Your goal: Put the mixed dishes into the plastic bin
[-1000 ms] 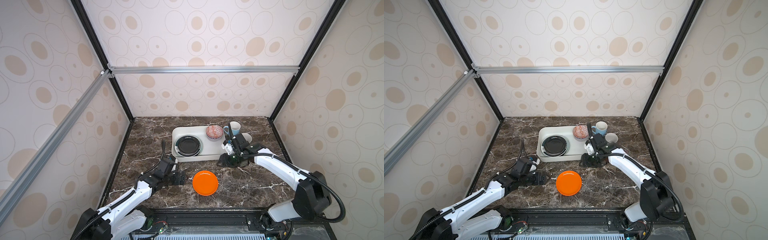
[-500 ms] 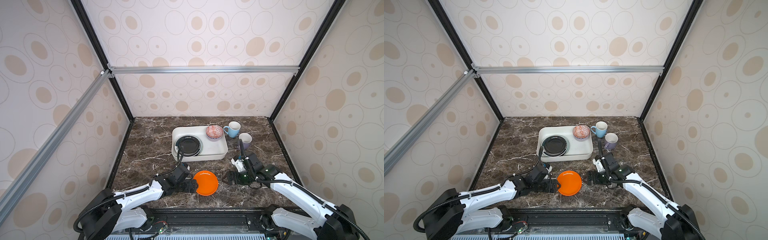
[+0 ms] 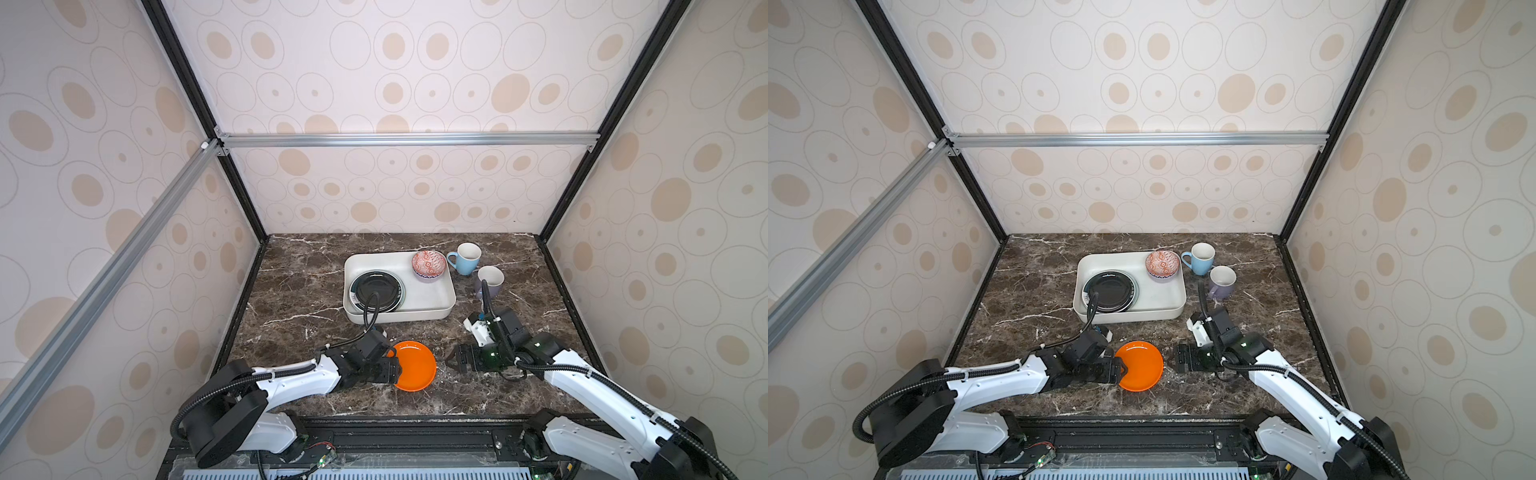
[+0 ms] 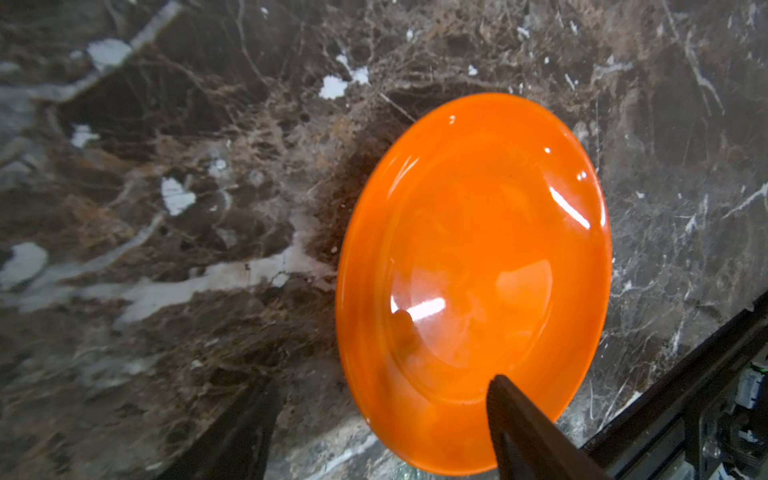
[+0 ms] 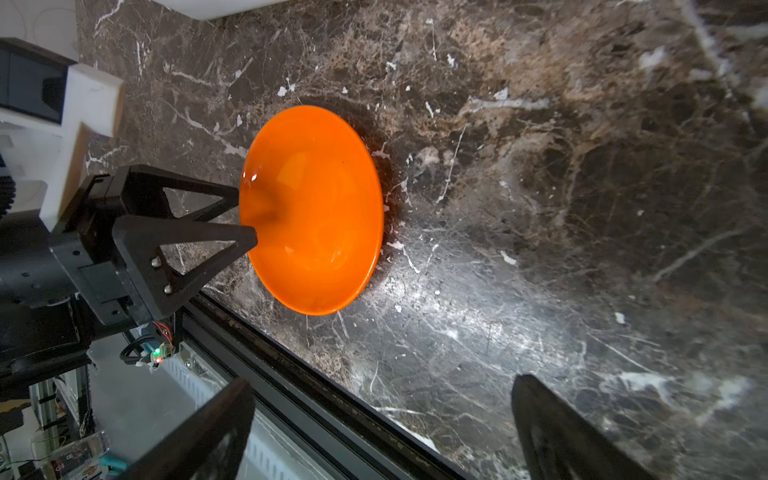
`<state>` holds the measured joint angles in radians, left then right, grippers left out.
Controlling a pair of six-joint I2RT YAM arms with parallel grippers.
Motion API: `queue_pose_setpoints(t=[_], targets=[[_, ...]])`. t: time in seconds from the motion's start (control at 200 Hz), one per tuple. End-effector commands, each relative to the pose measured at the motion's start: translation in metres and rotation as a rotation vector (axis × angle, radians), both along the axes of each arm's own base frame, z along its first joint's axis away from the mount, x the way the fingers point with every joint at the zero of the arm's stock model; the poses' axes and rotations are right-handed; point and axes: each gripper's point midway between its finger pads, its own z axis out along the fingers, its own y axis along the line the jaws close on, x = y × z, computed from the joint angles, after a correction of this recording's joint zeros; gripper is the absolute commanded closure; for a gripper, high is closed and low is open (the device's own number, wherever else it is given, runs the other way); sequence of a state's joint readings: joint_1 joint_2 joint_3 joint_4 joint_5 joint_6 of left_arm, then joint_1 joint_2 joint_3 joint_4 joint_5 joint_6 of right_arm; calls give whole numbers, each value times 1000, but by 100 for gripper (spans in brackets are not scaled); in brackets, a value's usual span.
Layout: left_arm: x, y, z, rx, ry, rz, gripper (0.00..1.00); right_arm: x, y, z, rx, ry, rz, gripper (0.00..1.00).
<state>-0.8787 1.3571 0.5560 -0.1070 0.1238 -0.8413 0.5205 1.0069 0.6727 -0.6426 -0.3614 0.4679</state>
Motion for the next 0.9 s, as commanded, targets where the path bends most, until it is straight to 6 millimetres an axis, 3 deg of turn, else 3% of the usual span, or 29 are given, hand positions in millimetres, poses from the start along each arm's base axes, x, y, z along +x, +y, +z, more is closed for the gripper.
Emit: queue_pose_setpoints(t=[0.0, 0.18, 0.28, 0.445, 0.53, 0.555, 0.755, 0.895], targets=[[9, -11, 5, -2, -22, -1, 28, -7, -6, -2, -25, 6, 13, 0], [9, -12, -6, 25, -5, -8, 35, -6, -12, 8, -39, -22, 1, 0], [10, -13, -13, 41, 6, -12, 44, -6, -13, 11, -34, -30, -2, 0], [5, -7, -35, 110, 48, -34, 76, -7, -14, 21, -27, -41, -3, 0], [3, -11, -41, 112, 71, -50, 99, -8, -16, 26, -32, -54, -5, 0], [2, -13, -41, 109, 77, -55, 100, -7, -16, 27, -33, -57, -5, 0], [11, -24, -15, 86, 30, -70, 100, -7, -15, 31, -23, -51, -10, 0], [23, -26, 24, 86, -36, -68, 100, -2, -13, 46, -17, -75, -16, 0]])
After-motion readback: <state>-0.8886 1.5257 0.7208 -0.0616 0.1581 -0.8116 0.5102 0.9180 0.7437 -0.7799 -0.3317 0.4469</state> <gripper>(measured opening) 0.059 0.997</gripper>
